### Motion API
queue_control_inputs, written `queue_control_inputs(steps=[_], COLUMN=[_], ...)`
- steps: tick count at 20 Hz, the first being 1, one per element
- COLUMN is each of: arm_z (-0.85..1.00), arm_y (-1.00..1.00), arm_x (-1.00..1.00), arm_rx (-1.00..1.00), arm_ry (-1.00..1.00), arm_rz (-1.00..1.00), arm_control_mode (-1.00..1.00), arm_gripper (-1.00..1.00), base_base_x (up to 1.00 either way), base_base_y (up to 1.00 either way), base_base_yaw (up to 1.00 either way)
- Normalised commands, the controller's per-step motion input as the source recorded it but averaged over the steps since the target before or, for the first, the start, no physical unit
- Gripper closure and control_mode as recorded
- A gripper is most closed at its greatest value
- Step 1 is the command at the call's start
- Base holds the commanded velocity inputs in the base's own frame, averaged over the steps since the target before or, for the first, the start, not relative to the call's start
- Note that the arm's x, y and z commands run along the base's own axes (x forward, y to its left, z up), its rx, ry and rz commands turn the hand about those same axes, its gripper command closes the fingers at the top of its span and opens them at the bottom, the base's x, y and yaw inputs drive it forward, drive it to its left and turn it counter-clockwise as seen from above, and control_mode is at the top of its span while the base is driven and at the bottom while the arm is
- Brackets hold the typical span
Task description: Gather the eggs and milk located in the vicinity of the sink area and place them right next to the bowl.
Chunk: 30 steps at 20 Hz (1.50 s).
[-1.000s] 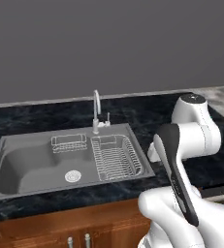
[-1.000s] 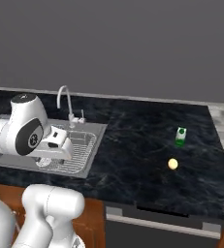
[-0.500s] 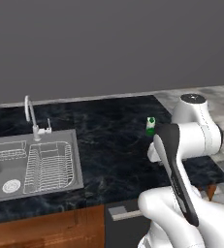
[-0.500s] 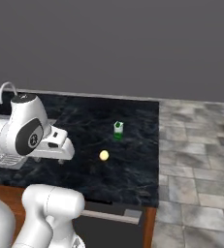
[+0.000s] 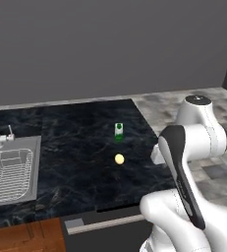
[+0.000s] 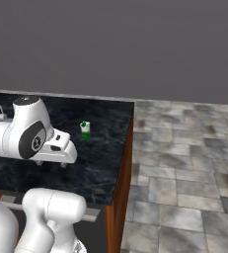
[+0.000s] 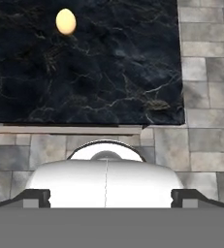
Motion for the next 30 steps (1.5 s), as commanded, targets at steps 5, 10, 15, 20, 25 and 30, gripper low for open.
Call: queue_control_inputs(steps=[5,10,15,20,25,30], arm_z=[0.00,0.00,0.00,-0.01,-0.10,-0.08], arm_y=[0.00,0.00,0.07,0.47,0.71,0.30], arm_x=[0.00,0.29,0.63,0.61,0.57,0.58], arm_rx=[0.00,0.00,0.00,0.02,0.03,0.00], arm_ry=[0.00,0.00,0.00,0.00,0.00,-0.06], arm_rz=[0.00,0.00,0.00,-0.01,-0.05,0.00], arm_control_mode=[1.00,-1.00,-1.00,-1.00,-1.00,-1.00], arm_gripper=[-1.00,-1.00,-1.00,-1.00,-1.00,-1.00], base_base_x=[0.30,0.14,0.00,0.00,0.00,0.00], base_base_y=[0.00,0.00,0.00,0.00,0.00,0.00], base_base_yaw=[0.00,0.00,0.00,0.00,0.00,0.00])
